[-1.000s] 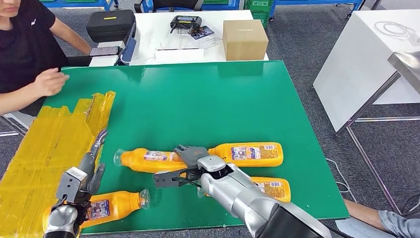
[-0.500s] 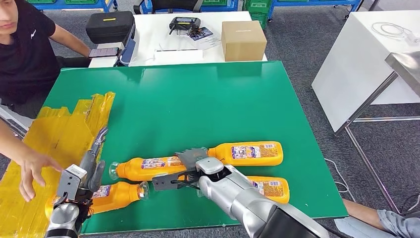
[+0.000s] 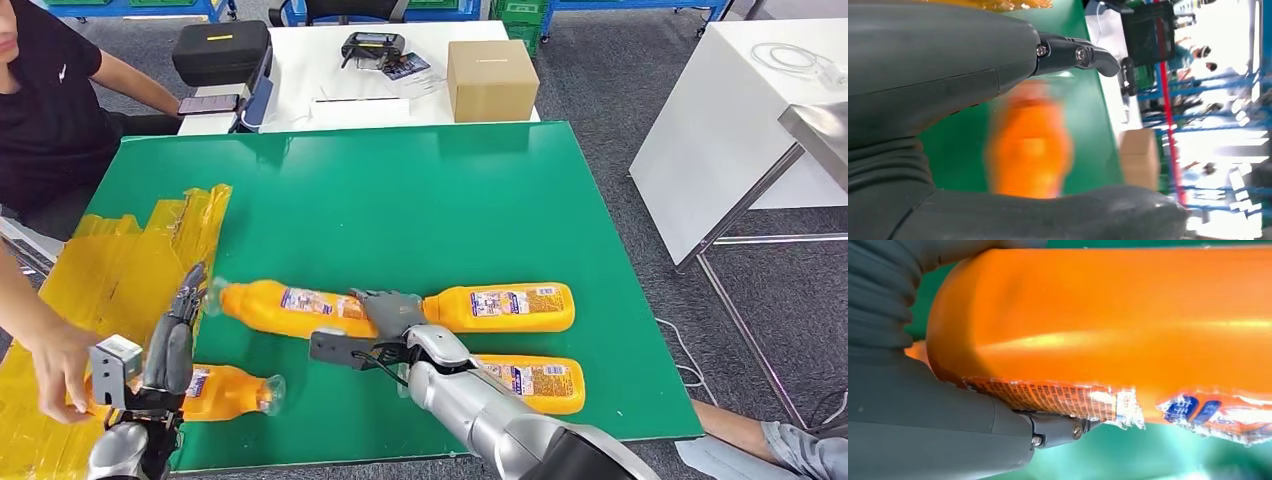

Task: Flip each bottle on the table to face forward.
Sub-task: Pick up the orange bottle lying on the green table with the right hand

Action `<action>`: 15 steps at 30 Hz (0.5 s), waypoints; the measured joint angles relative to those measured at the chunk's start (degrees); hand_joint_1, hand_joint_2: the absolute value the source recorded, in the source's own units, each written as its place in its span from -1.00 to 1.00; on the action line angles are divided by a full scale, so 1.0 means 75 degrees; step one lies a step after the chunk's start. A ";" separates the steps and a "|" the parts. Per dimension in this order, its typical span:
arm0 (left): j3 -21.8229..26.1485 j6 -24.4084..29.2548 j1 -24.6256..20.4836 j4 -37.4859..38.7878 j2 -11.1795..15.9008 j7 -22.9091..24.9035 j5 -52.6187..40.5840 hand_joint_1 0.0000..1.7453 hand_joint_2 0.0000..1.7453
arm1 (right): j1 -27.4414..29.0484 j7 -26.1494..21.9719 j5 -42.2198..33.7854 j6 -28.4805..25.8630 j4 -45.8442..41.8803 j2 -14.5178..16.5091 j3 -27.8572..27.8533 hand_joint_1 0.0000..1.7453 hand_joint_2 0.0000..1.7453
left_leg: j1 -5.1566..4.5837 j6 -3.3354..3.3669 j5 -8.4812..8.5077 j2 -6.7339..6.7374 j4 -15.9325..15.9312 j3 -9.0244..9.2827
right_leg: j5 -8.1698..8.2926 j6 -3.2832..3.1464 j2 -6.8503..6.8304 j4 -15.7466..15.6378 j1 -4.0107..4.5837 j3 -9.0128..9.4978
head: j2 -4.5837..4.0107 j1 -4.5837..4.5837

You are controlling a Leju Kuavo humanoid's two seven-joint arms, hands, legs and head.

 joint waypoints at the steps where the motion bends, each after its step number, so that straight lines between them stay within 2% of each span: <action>1: 0.0083 -0.0083 0.0062 -0.0129 -0.0058 0.0085 0.0335 -1.00 1.00 | 0.0055 -0.0383 -0.0326 -0.0113 -0.0121 -0.0010 -0.0301 1.00 1.00 | 0.0000 0.0000 0.0000 -0.0004 0.0000 -0.0004 | 0.0000 0.0000 -0.0001 0.0000 0.0000 -0.0004 | 0.0000 0.0000; 4: 0.0319 -0.0115 0.0236 -0.0513 -0.0203 0.0185 0.0868 -1.00 1.00 | 0.0244 -0.1191 -0.1065 -0.0104 -0.0579 -0.0025 -0.1139 1.00 1.00 | 0.0000 0.0000 0.0000 -0.0016 0.0000 -0.0019 | 0.0000 0.0001 -0.0002 -0.0001 0.0000 -0.0018 | 0.0000 0.0000; 6: 0.0452 -0.0047 0.0319 -0.0747 -0.0280 0.0187 0.0954 -1.00 1.00 | 0.0393 -0.1443 -0.1334 0.0003 -0.0911 -0.0025 -0.1594 1.00 1.00 | 0.0000 0.0000 -0.0001 -0.0016 0.0000 -0.0026 | 0.0000 0.0001 -0.0002 -0.0001 0.0000 -0.0025 | 0.0000 0.0001; 10: 0.0614 0.0023 0.0395 -0.1036 -0.0379 0.0186 0.0990 -1.00 1.00 | 0.0604 -0.1559 -0.1483 0.0102 -0.1348 -0.0023 -0.2146 1.00 1.00 | 0.0000 0.0000 0.0000 -0.0015 0.0000 -0.0030 | 0.0000 0.0000 -0.0002 -0.0001 0.0000 -0.0030 | 0.0000 0.0000; 15: 0.0716 0.0048 0.0457 -0.1203 -0.0441 0.0186 0.0991 -1.00 1.00 | 0.0732 -0.1589 -0.1512 0.0141 -0.1609 -0.0023 -0.2438 1.00 1.00 | 0.0000 0.0000 0.0000 -0.0014 0.0000 -0.0030 | 0.0000 0.0000 -0.0002 -0.0001 0.0000 -0.0031 | 0.0000 0.0000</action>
